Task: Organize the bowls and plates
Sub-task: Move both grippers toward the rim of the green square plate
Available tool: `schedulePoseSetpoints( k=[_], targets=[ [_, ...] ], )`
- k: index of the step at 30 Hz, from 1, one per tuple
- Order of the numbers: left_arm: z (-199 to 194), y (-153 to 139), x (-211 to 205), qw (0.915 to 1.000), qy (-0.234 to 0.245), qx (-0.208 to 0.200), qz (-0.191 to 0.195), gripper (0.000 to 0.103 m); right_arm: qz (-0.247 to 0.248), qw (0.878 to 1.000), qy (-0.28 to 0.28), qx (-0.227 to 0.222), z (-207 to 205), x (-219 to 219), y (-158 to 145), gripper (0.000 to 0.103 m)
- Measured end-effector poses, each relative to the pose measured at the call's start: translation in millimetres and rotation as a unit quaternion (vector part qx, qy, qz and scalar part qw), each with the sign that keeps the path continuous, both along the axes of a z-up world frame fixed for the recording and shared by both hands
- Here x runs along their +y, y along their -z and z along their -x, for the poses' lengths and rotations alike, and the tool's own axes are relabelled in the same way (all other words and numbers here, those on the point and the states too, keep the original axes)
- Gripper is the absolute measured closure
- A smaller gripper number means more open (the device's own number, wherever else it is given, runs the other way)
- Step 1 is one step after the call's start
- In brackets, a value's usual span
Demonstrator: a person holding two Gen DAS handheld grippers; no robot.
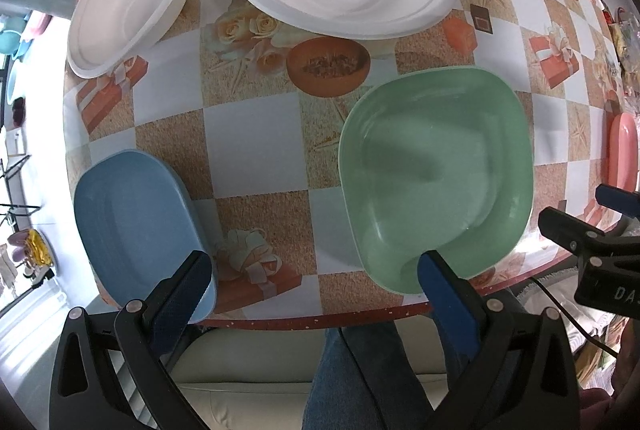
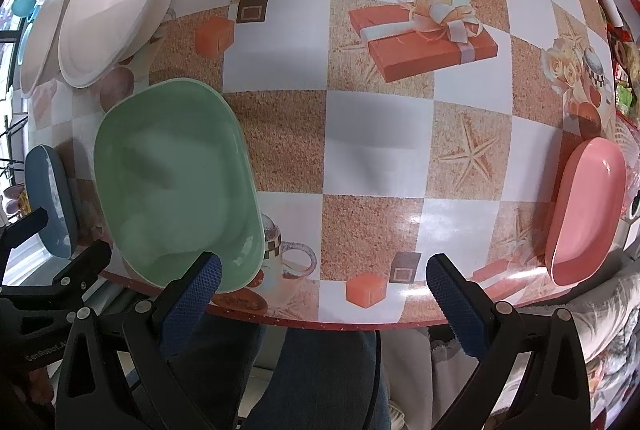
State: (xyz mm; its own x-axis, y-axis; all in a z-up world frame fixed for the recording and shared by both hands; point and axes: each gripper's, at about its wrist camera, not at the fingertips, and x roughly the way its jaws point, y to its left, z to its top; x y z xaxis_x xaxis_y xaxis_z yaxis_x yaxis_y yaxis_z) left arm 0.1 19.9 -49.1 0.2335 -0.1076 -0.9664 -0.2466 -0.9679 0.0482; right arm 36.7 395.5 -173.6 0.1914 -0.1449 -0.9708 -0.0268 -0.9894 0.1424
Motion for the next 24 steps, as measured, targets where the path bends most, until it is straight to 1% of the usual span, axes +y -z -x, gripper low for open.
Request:
schedulePoseSetpoints(
  k=[4,7,12,15,16,22,24],
  targets=[
    [2,0,0,1.0000,-0.004,0.001,-0.002,0.000,-0.001,1.000,0.005,-0.003,1,1,2,0.000],
    [4,3,-1,0.9999,-0.005,-0.001,-0.012,0.000,-0.003,1.000,0.010,-0.006,2,0,4,0.000],
    [3,5,-2,0.9999,-0.014,0.008,-0.006,0.000,-0.004,1.000,0.013,-0.010,2,-3,10,0.000],
    [4,8,0,0.9998,-0.012,0.006,-0.012,0.000,-0.004,1.000,0.017,-0.014,4,-5,14,0.000],
    [2,8,-2,0.9998,-0.016,0.014,-0.005,0.000,-0.004,1.000,0.019,-0.015,5,-6,16,0.000],
    [4,13,-1,0.9989,-0.019,0.042,-0.007,0.000,-0.007,0.999,0.028,-0.018,13,-8,29,0.000],
    [5,17,-1,0.9987,-0.021,0.045,-0.006,0.000,-0.009,0.999,0.027,-0.016,17,-10,33,0.000]
  ],
)
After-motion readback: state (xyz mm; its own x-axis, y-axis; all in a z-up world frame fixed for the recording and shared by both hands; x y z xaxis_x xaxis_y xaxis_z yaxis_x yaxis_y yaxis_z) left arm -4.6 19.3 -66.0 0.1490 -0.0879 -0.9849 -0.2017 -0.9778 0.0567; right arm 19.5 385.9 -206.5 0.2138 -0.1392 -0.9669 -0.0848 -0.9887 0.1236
